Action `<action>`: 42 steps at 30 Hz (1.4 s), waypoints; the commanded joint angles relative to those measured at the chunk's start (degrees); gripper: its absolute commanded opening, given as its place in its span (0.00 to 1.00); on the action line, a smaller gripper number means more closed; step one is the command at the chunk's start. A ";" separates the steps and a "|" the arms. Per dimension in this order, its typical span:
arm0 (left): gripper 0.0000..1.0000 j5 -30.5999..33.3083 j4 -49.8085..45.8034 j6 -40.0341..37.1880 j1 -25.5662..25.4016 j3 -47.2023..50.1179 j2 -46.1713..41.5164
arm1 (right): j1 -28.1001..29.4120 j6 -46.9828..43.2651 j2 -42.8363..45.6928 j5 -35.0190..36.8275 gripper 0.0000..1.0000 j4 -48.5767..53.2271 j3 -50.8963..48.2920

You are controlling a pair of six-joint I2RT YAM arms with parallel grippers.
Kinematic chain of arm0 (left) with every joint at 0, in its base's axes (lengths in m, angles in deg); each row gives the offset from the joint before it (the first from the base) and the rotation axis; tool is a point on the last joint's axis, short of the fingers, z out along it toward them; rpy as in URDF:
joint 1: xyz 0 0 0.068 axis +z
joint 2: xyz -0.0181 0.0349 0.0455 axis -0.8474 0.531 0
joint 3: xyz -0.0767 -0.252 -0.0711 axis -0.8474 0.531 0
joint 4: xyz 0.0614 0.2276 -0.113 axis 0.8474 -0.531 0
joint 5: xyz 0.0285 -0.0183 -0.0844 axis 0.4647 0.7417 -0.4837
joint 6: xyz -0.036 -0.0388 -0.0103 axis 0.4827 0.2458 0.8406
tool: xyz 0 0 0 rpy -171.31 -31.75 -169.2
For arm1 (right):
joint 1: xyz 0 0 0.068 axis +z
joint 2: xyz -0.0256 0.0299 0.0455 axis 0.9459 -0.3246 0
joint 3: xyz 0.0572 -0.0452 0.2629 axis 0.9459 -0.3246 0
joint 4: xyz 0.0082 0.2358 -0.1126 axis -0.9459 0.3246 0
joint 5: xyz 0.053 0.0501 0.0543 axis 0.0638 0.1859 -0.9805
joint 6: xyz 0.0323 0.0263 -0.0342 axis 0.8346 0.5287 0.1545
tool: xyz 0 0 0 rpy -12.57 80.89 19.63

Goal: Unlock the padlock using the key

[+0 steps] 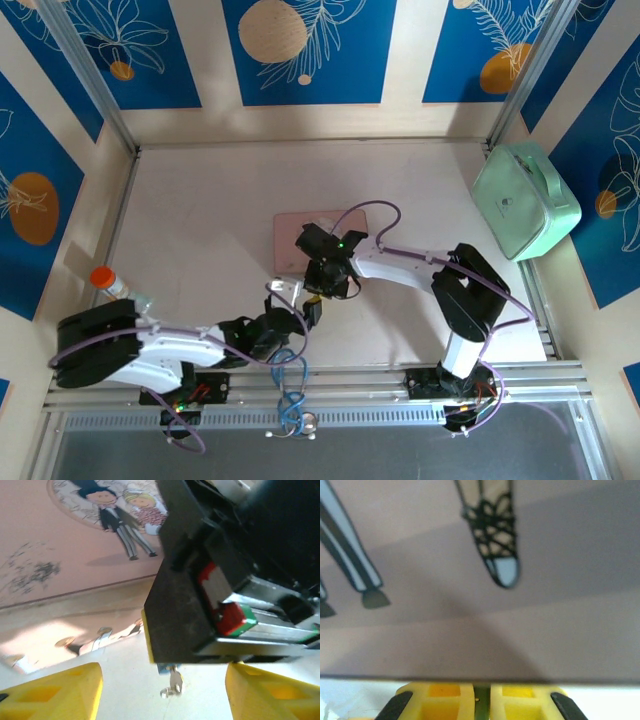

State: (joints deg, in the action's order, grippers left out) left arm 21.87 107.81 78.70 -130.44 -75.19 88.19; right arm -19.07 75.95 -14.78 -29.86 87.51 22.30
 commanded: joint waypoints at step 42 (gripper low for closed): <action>0.44 -11.02 -31.24 35.47 12.03 -2.39 -19.40 | 4.52 -5.33 7.07 10.97 0.50 -4.58 -6.62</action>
State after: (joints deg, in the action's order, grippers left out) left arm 10.81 77.45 114.09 -119.34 -77.11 69.39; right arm -15.01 72.67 -5.69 -22.41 80.02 14.01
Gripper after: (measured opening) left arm 0.444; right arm 0.501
